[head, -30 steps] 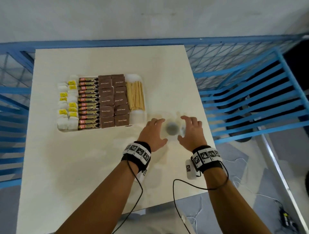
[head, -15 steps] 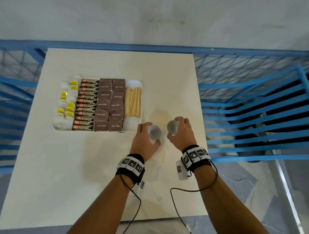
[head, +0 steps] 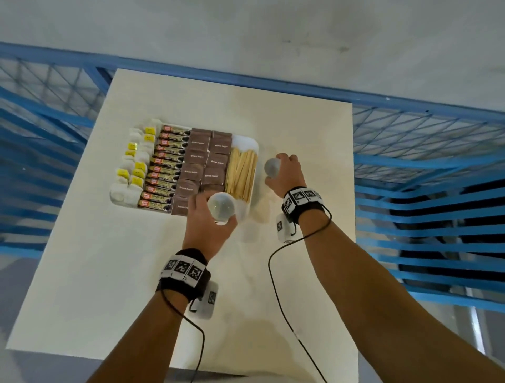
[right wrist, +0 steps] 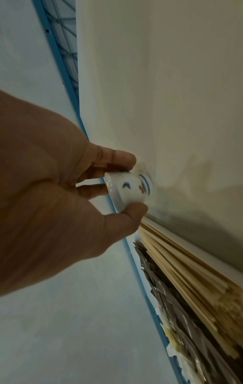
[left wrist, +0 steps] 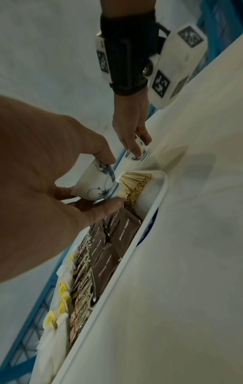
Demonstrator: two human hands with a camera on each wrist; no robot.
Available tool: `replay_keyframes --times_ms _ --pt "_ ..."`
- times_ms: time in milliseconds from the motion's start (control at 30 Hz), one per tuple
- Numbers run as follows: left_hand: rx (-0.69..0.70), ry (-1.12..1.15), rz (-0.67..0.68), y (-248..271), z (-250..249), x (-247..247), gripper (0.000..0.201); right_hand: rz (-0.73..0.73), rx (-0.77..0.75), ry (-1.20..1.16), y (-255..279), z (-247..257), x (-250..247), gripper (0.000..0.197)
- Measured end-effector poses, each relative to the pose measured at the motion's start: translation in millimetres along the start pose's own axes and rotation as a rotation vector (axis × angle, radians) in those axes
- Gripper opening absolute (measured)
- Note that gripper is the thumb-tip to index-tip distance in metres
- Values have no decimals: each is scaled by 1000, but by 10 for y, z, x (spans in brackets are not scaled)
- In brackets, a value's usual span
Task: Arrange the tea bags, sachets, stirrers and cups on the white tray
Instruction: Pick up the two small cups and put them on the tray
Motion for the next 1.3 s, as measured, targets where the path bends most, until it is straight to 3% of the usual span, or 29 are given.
replay_keyframes --times_ms 300,400,500,667,800,900,1000,1167,1300 --pt "69 43 -44 -60 26 -47 74 -9 10 16 -100 98 17 79" --pt "44 73 -49 -82 24 -51 74 -150 6 87 111 99 -97 92" --pt "45 88 -48 -95 -21 -32 73 -262 -131 -78 560 216 -196 79" --pt "67 132 17 -111 -128 97 75 178 -199 -239 1191 336 190 77" --pt "138 137 22 -95 -251 162 71 158 -256 -300 1318 379 77 58" --pt "158 159 33 -88 -312 181 72 98 -279 -311 1290 341 -28 55" --pt "168 110 112 -76 -327 217 75 -22 -212 -349 1138 136 -69 56" --pt "186 56 307 107 -189 294 25 -110 57 -259 788 -320 160 61" --pt "146 33 362 293 1 280 17 -113 116 -261 696 -369 269 61"
Point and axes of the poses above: each hand's wrist, its own y-axis away from the middle knuckle, its own x-axis out of the palm, z = x × y, the point moved 8 cm from there along -y, towards the middle knuckle, and after that the axes turned 13 degrees about x, right-handed, at the moved point
